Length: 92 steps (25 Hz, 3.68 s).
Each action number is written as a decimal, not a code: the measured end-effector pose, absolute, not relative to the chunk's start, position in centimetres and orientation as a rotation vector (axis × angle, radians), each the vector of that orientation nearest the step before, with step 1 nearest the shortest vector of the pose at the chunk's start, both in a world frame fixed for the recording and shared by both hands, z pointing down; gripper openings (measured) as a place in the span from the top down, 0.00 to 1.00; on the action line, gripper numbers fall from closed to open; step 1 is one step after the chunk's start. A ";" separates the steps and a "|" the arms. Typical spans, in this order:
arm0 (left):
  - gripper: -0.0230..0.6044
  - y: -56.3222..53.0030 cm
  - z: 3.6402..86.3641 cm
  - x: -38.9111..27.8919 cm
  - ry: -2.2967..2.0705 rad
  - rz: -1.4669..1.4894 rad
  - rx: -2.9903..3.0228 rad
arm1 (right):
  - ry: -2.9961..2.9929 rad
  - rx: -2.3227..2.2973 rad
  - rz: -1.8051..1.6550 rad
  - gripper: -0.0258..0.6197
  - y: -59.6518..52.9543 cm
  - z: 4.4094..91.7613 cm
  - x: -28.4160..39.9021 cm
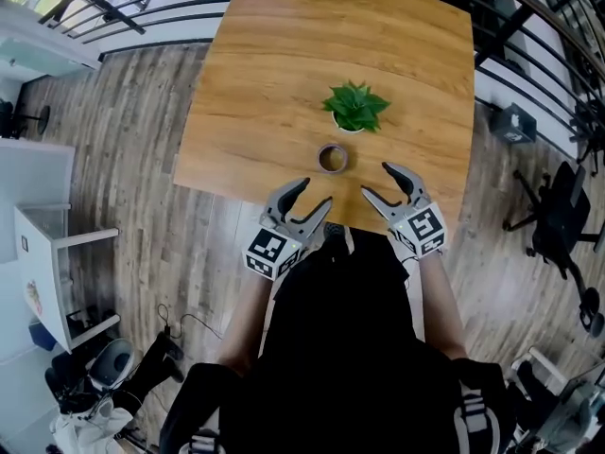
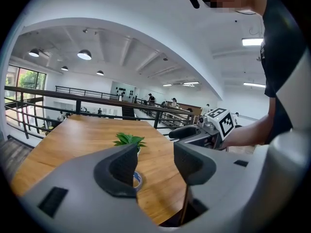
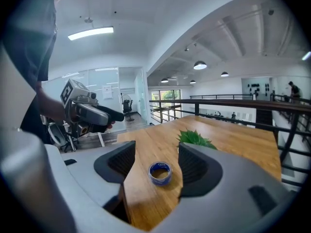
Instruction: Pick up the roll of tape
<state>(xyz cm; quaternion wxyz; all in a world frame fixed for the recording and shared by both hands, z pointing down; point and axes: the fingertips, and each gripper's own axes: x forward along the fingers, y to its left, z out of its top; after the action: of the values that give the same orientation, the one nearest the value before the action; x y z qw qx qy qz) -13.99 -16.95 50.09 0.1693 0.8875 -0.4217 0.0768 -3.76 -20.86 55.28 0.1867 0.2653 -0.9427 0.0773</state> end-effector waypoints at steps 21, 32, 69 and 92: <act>0.59 -19.7 56.4 -12.4 -1.120 0.388 2.462 | -2.636 0.728 0.324 0.52 -22.7 58.3 -3.6; 0.59 -21.2 59.7 -10.7 -1.035 0.462 2.432 | -2.616 0.748 0.327 0.54 -23.5 59.3 -2.3; 0.59 -23.3 72.8 -8.7 -0.915 0.961 2.382 | -2.533 0.772 0.428 0.55 -22.7 61.5 2.4; 0.69 -23.6 75.9 -8.0 -0.853 1.095 2.368 | -2.510 0.798 0.433 0.58 -22.1 60.7 2.9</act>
<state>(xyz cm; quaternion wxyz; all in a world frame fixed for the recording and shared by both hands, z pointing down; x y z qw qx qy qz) -7.98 -23.64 75.92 0.1972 0.8458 -0.3046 0.3911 2.94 -22.14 60.74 0.2339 0.2907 -0.9143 0.1577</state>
